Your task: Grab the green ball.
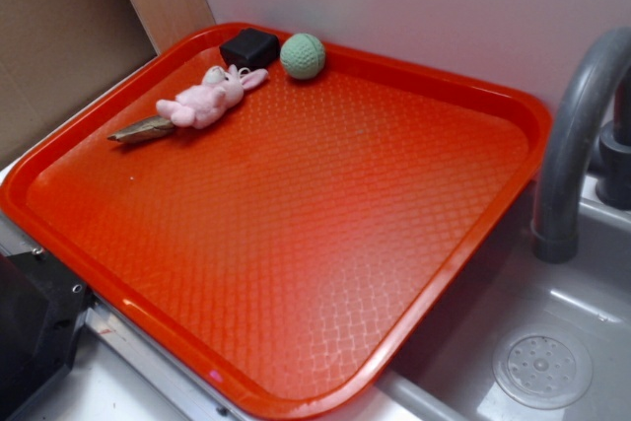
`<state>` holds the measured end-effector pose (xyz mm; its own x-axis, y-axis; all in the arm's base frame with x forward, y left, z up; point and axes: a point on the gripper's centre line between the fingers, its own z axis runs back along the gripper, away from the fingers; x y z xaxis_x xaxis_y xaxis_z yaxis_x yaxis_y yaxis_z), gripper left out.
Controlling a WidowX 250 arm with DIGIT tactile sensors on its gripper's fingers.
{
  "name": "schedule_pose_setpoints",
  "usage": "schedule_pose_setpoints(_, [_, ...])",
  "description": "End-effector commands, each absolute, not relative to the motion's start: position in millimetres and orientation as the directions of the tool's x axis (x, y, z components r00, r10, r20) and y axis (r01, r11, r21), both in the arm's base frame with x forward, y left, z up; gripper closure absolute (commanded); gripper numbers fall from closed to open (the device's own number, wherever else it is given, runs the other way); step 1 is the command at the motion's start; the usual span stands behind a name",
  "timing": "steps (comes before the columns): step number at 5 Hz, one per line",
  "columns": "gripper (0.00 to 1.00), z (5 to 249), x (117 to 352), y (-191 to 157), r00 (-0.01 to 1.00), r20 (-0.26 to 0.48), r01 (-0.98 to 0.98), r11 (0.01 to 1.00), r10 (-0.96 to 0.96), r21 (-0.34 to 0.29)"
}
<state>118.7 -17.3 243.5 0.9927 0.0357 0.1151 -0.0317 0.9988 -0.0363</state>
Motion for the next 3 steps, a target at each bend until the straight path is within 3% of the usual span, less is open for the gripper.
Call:
schedule_pose_setpoints(1, [0.00, 243.5, 118.7, -17.3, 0.993, 0.115, -0.032, 0.999, 0.036, -0.036])
schedule_pose_setpoints(2, [0.00, 218.0, 168.7, -0.4, 0.978, 0.095, -0.183, 0.982, 0.186, -0.043])
schedule_pose_setpoints(3, [0.00, 195.3, 215.6, 24.1, 0.926, 0.128, -0.353, 0.934, 0.356, -0.049])
